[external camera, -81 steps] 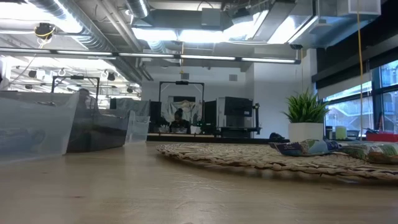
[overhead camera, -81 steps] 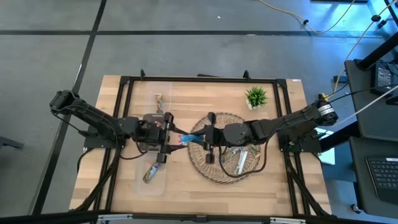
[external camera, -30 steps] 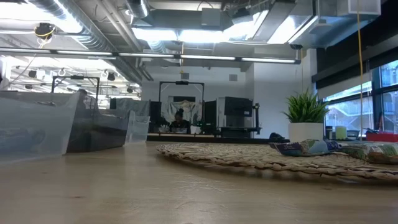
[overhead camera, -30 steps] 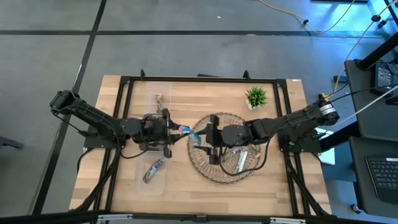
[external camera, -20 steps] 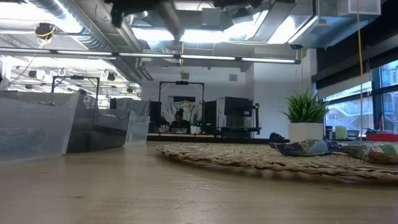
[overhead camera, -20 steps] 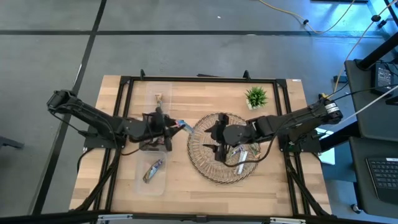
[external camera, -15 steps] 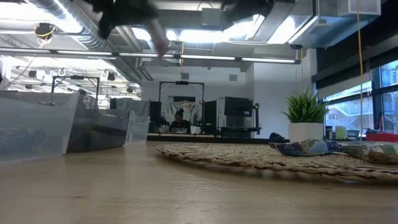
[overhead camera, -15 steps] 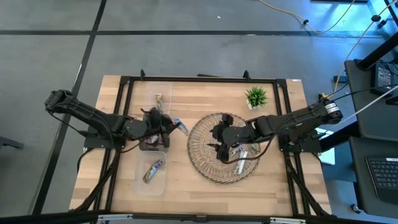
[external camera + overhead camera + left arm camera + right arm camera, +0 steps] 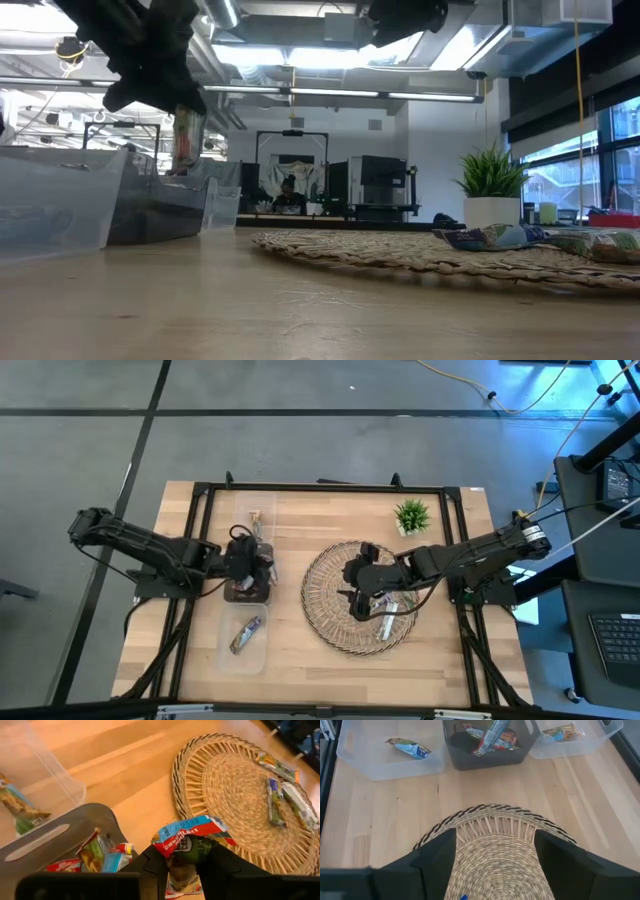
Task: Pick and place Granola Bars by type
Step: Put the red granola bar into the black bin
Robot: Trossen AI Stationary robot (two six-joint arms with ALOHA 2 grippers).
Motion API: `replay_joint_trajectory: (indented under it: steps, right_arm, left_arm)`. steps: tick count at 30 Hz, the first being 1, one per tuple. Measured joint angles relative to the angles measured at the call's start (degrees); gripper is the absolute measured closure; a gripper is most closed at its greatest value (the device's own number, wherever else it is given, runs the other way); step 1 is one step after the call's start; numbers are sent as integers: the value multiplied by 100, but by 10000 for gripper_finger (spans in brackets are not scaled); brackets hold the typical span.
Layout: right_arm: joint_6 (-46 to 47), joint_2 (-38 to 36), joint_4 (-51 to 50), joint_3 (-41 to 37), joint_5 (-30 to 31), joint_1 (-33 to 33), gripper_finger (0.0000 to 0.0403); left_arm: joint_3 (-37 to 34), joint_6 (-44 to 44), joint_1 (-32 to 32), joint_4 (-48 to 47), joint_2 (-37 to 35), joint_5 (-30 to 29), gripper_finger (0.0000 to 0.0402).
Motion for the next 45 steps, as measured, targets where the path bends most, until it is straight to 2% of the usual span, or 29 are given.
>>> replay_joint_trajectory:
  steps: [6, 14, 21, 26, 33, 36, 43, 45]
  right_arm:
    - [-81, 4, -67, 0, 1, -235, 133]
    - [-135, 7, -86, -2, 4, -747, 133]
    - [-145, 7, -81, -2, 4, -1013, 133]
    - [-302, 8, -85, -2, -64, -1019, 133]
    - [-683, 11, -218, -7, -757, -1007, 133]
    - [-819, 54, -477, -7, -796, -944, 133]
    - [-1351, 465, -1154, -9, -826, -572, 137]
    - [-1482, 606, -1227, -9, -1003, -459, 141]
  left_arm:
    - [2, 2, 255, -268, -129, 898, 325]
    - [4, -136, 696, -1004, -273, 1017, 325]
    - [4, -289, 1045, -1317, -139, 1726, 325]
    - [4, -289, 1062, -1305, -41, 1770, 325]
    - [4, -289, 1062, -1279, -33, 1751, 323]
    - [4, -291, 1050, -1272, -33, 1794, 324]
    - [4, -449, 1045, -1244, -33, 1794, 316]
    - [4, -529, 1045, -1242, -33, 1768, 309]
